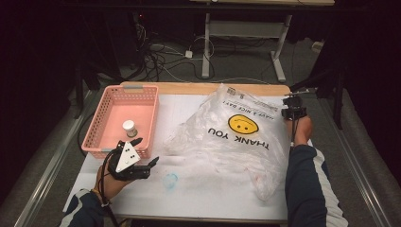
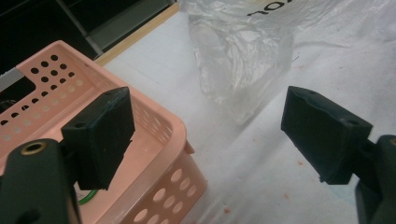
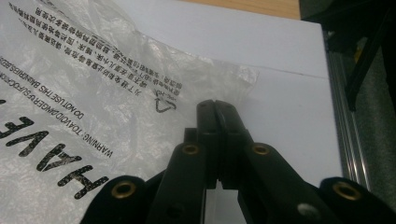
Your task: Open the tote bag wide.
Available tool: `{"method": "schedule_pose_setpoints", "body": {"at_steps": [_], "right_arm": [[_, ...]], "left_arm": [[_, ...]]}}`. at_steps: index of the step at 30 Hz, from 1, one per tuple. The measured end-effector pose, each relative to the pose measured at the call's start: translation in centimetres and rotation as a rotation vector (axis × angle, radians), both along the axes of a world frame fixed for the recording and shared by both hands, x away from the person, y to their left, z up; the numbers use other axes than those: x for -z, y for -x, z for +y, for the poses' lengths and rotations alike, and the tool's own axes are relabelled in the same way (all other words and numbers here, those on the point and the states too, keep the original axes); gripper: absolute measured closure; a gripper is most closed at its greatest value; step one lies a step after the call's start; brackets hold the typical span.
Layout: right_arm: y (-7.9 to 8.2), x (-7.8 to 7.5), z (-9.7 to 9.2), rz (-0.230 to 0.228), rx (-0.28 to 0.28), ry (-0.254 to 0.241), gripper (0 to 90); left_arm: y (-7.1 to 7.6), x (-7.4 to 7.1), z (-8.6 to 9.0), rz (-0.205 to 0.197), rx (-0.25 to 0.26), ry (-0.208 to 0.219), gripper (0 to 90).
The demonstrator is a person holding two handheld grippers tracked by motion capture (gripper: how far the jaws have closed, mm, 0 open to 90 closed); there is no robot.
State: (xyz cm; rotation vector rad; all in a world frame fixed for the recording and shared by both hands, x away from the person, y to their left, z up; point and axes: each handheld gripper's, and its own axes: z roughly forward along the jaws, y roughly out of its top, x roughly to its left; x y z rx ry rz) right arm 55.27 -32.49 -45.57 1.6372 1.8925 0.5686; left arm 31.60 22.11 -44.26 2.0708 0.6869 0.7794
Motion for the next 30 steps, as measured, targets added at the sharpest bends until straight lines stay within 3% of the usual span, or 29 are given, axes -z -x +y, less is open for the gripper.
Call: {"method": "schedule_pose_setpoints", "body": {"at_steps": [5,9,13,15,17,22,26,30], "right_arm": [[0.8,-0.1,-0.8,0.026,-0.005,-0.003,89.2],[1.5,-0.4,-1.6,0.040,-0.013,-0.044,78.7],[2.8,-1.4,-1.8,-0.020,-0.065,-0.060,66.1],[3.7,-2.1,-1.9,-0.053,-0.101,-0.105,60.4],[5.2,-3.1,-1.4,-0.140,-0.162,-0.126,56.5],[9.6,-5.6,0.8,-0.258,-0.376,-0.188,50.7],[13.4,-7.2,3.4,-0.306,-0.579,-0.228,48.5],[16.5,-7.5,6.8,-0.275,-0.758,-0.199,46.1]], "left_arm": [[0.0,-0.1,0.1,0.000,-0.009,0.001,17.0],[0.1,-0.1,-0.1,-0.002,-0.008,-0.011,17.0],[0.2,-0.1,-0.2,-0.008,-0.006,-0.021,17.0],[0.2,-0.1,-0.2,-0.007,-0.007,-0.022,17.0],[0.3,0.0,-0.2,-0.004,-0.015,-0.026,17.0],[0.4,0.0,-0.3,-0.006,-0.018,-0.036,17.0],[0.3,0.1,-0.3,-0.002,-0.023,-0.037,17.0],[0.3,0.2,-0.4,0.002,-0.022,-0.042,17.0]]}}
